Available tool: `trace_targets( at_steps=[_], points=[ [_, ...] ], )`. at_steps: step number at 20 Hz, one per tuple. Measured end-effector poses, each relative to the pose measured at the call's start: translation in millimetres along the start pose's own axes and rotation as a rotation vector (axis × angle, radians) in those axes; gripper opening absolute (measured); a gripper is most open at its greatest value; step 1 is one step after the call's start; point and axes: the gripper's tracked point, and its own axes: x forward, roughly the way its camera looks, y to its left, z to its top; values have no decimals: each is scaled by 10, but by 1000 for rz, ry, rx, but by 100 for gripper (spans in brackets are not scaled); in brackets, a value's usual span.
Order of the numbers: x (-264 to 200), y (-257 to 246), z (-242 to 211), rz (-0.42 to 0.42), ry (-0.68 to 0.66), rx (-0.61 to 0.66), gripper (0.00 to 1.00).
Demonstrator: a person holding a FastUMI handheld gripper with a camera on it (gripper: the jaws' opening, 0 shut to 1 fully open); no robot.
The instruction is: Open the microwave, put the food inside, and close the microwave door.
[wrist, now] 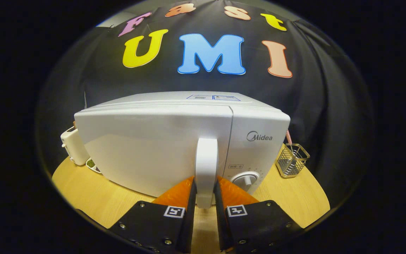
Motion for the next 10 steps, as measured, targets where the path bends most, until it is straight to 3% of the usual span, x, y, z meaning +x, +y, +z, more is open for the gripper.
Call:
trace_targets(
  at_steps=[1, 4, 6, 10],
  points=[
    [22, -2, -18, -4, 8, -4, 29],
    [-4, -2, -10, -5, 32, -10, 12],
    [-2, -1, -17, 21, 40, 8, 7],
    [-21, -1, -22, 23, 65, -29, 7]
  ],
)
